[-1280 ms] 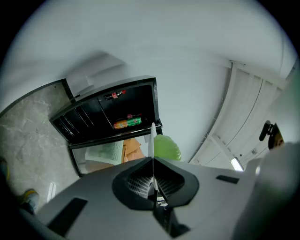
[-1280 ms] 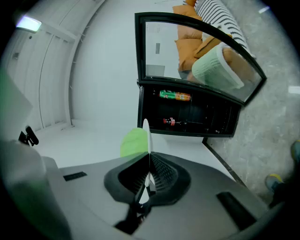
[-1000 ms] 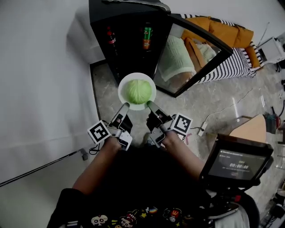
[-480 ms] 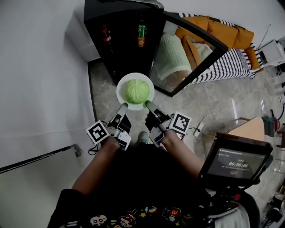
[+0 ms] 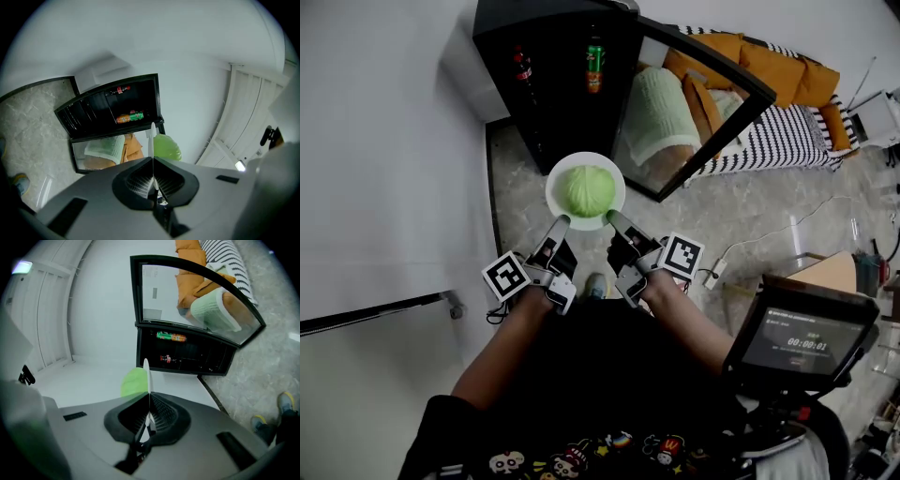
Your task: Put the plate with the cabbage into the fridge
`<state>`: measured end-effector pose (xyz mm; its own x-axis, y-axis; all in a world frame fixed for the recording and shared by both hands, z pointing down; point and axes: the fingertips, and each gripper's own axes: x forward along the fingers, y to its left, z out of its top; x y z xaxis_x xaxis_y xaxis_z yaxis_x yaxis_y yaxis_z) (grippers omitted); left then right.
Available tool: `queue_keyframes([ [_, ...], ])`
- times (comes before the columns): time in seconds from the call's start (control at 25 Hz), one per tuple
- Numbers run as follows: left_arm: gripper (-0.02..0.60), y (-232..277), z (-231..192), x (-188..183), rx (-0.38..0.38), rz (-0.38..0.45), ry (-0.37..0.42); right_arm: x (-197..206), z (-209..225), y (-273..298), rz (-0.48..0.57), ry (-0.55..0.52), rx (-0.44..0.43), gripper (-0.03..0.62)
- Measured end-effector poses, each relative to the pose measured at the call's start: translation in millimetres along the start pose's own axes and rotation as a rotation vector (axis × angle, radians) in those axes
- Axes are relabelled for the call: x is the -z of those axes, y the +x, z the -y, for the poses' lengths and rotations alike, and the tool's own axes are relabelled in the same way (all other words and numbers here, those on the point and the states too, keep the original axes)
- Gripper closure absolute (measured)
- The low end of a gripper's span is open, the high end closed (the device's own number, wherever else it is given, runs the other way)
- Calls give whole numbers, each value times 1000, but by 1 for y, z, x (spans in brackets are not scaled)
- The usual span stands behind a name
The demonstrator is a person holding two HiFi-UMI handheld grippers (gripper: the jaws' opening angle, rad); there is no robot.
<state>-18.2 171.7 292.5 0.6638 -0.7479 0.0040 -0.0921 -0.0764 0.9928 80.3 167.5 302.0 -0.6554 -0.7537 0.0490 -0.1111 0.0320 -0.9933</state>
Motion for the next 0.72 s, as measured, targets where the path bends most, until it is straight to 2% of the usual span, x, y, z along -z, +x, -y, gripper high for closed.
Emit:
queue_keyframes([
  [0.72,571,-2,1,-4,4,36,-5,2,1,6,-33,1,5,580],
])
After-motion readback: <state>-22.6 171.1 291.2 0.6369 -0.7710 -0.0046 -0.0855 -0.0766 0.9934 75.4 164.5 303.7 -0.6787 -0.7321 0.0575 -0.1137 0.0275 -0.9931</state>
